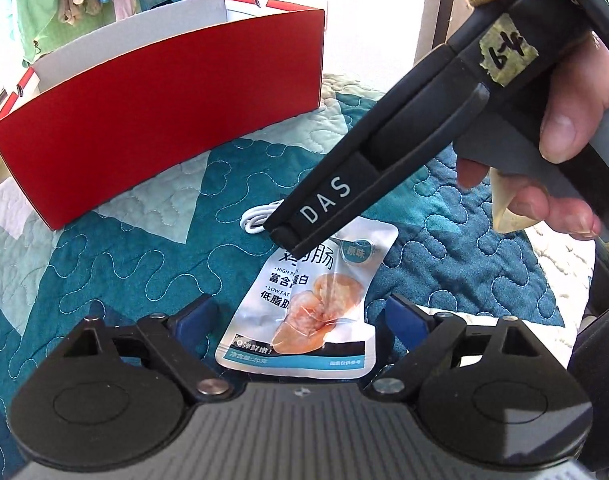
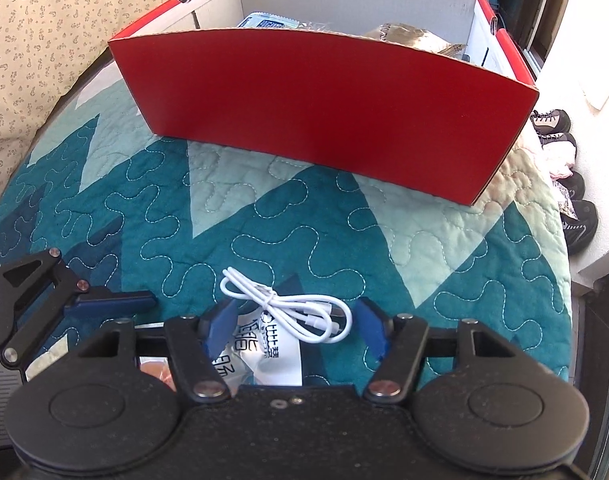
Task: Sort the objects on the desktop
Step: 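Close the left gripper on the white pouch while the right grips the white cable, then carry the white pouch and cable with both grippers over the shoebox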
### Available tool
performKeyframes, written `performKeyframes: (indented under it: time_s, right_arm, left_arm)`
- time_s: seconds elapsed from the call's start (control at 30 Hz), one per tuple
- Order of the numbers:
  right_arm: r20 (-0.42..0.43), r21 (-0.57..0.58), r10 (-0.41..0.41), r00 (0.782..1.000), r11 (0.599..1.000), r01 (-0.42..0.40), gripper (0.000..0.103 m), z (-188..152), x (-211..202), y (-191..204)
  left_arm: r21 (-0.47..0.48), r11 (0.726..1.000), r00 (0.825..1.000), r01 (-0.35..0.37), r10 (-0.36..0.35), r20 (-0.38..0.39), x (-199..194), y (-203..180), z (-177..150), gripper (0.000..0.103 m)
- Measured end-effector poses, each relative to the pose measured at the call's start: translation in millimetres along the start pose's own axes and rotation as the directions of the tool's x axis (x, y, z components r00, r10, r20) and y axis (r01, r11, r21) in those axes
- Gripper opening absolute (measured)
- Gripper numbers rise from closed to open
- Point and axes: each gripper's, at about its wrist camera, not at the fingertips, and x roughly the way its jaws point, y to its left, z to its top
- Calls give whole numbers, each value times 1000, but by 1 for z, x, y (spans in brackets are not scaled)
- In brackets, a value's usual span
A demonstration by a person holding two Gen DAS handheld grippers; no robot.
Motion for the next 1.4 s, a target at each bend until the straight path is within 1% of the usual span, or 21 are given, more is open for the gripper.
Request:
performKeyframes:
  time_s: [0.03,0.07,0.13,0.33,0.47,0.73,0.93,1.13,1.4]
  right_arm:
    - [1,2,-7,1000,1000,7,54,0,0,-1]
    - [2,9,-8,1000,1000,8,52,0,-1,-2]
    - [2,22,0,1000,1000,0,46,0,-2,-5]
    - [1,-8,-17,1000,1000,17,43,0,-5,3]
    - [10,-10,-16,1000,1000,16,43,0,-10,6]
    - [30,60,-34,999,998,32,43,0,-26,-10]
    - [40,96,-45,998,995,41,43,-6,-45,-20]
    - [59,110,-45,997,993,38,43,-12,-65,-18]
    - [89,116,-32,996,993,21,43,-15,-87,-11]
  left_arm:
    - [-6,1000,1000,-4,4,3,-1,2,0,86]
    - [-13,1000,1000,-7,7,6,-2,3,0,81]
    - [-13,1000,1000,-16,16,9,-3,4,1,75]
    - [7,1000,1000,-22,22,2,-9,-1,1,73]
    - [1,1000,1000,-10,10,-4,-11,0,2,67]
    - [-15,1000,1000,2,-3,-14,-17,1,2,64]
    - [-82,997,999,7,-10,-34,-21,10,4,63]
    - [-121,993,999,-1,-4,-33,-36,15,5,62]
    - [-177,984,999,-31,28,-23,-62,20,6,61]
